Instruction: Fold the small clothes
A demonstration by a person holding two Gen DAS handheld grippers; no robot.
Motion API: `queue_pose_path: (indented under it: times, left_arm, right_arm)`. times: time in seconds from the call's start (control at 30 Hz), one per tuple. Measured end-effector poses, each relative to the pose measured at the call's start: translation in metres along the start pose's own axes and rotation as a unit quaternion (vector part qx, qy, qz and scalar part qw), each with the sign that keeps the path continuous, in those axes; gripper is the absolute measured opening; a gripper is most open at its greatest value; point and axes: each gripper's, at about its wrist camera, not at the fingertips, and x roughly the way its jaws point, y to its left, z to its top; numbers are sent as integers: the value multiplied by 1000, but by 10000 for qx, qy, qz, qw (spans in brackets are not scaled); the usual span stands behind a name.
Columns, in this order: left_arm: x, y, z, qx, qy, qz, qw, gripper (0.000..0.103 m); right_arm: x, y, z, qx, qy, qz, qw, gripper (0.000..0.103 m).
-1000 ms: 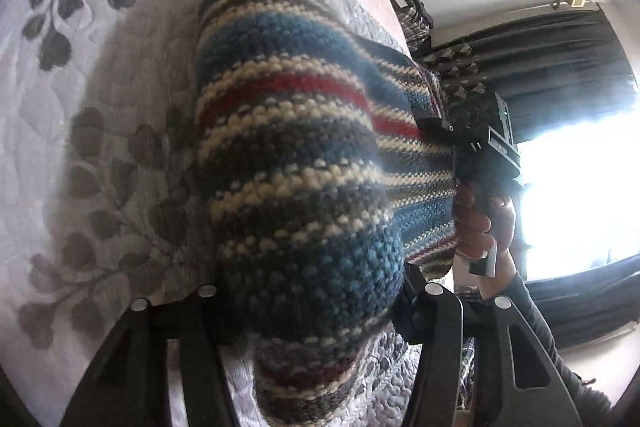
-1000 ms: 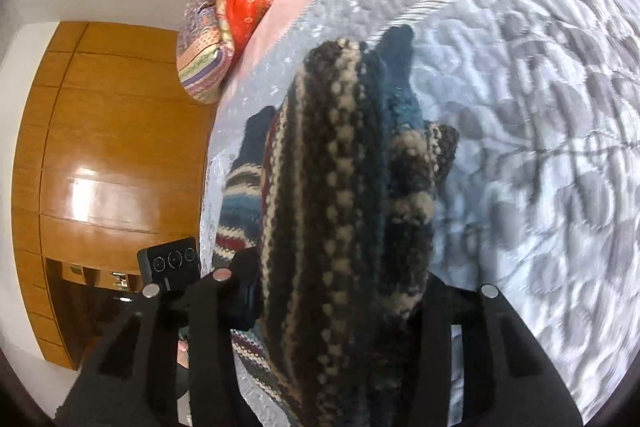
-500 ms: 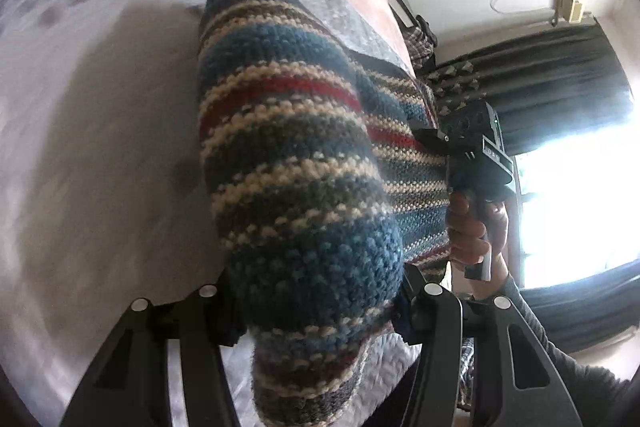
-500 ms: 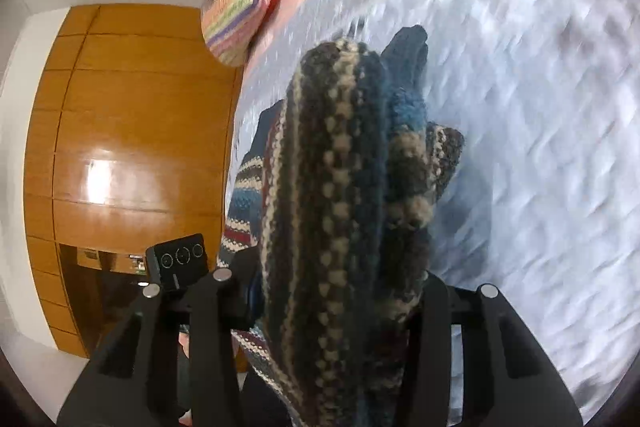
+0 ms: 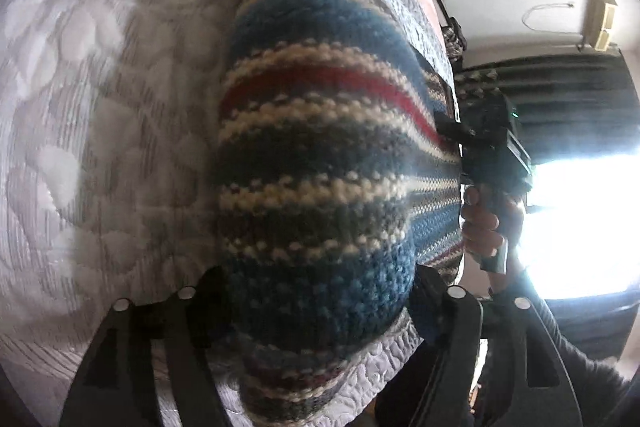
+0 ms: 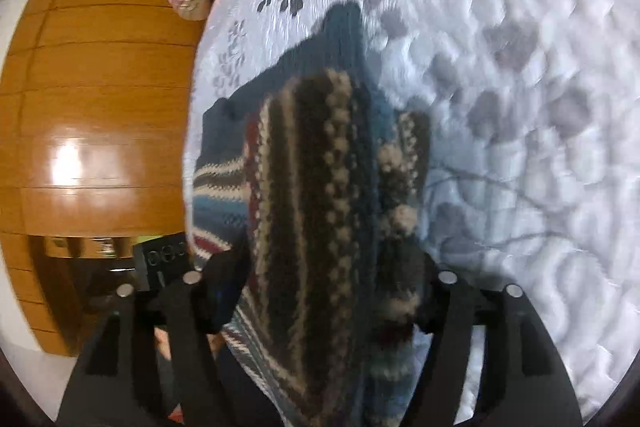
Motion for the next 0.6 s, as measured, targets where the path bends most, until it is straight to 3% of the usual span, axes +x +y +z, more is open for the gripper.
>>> queue_pose_path:
  times: [0.07,0.13,0.2,0.27,0.3,0.37,0.4,0.47,0.53,0.6]
  left_arm:
    - [-10,-6,-4,66,-148,350,9993,80]
    - [-34,-22,-12,327,-635,968,9927,82]
    - [-56,-37,-22,534,-1150,1287,9835,82]
    - [-73,-46,-37,631,-1463,857,9835,80]
    - [-74,-51,-42,628,-1448,565,9858,80]
    - [-58,-59,-43,559,-1210,-381,9903,78]
    - [-49,-58,-41,489,-1099,-608,9909,75]
    - [-33,-50,-40,255,-820,-1052,9907,69]
    - [-15,-35,-40,-20,-499,-1259,9908,66]
    - [-3,-20,-37,-291,-287,-1129,9928,52]
  right_arm:
    - [-25,12,-8,-268,-380,-532,9975,75]
    - [-45,22,-19,-478,-679,-720,9939,75]
    - [-62,33,-34,-729,-816,-752,9911,58]
    - [-60,36,-44,-867,-760,-842,9898,45]
    - [-55,37,-47,-878,-670,-873,9900,33]
    - [-43,35,-48,-991,-564,-1171,9866,17]
    - [-40,38,-51,-1085,-607,-1294,9838,11]
    - [-41,43,-49,-1075,-812,-1295,9824,10]
    - [-40,39,-47,-1073,-922,-1435,9795,9]
    - [-31,23,-43,-845,-801,-1428,9829,9]
